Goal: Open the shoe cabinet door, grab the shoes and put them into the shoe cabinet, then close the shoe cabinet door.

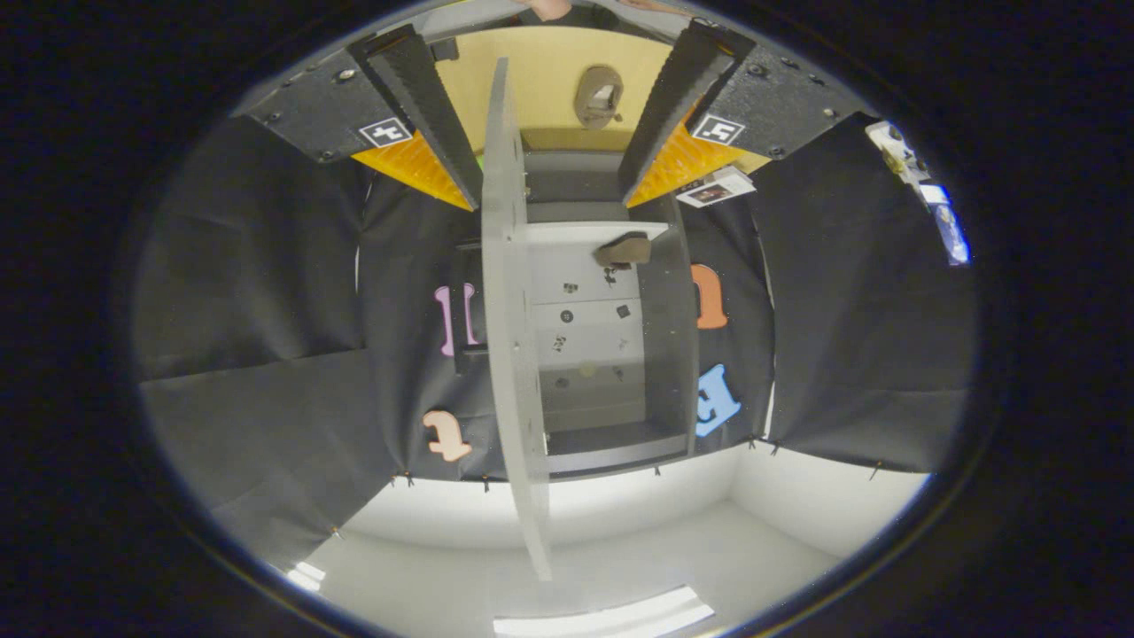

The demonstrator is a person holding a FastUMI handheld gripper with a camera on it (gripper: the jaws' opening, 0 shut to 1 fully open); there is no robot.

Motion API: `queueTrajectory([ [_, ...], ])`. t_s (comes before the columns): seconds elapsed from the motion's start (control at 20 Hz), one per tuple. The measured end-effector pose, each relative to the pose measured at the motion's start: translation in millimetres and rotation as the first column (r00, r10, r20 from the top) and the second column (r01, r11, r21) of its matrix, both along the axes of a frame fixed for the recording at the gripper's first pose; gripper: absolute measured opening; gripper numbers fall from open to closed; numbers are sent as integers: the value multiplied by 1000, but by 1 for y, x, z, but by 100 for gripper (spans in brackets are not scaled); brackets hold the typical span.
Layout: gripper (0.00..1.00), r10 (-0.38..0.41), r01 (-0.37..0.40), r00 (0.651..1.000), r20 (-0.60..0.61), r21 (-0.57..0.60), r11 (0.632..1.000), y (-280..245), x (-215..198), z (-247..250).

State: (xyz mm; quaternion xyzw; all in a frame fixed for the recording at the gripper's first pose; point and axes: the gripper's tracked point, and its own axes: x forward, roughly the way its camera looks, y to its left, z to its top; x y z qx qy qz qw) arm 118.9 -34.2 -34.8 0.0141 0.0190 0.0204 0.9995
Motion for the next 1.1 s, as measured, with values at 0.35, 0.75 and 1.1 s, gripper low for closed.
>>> queueTrajectory([
  [0.35, 99, 84, -84, 993, -85, 0, 996, 36, 6, -41],
  [0.75, 99, 60, -50, 987, -148, 75, 996, 55, 34, -87],
  [1.1, 97, 15, -8, 961, -275, 26, 1000, 55, 46, -145],
])
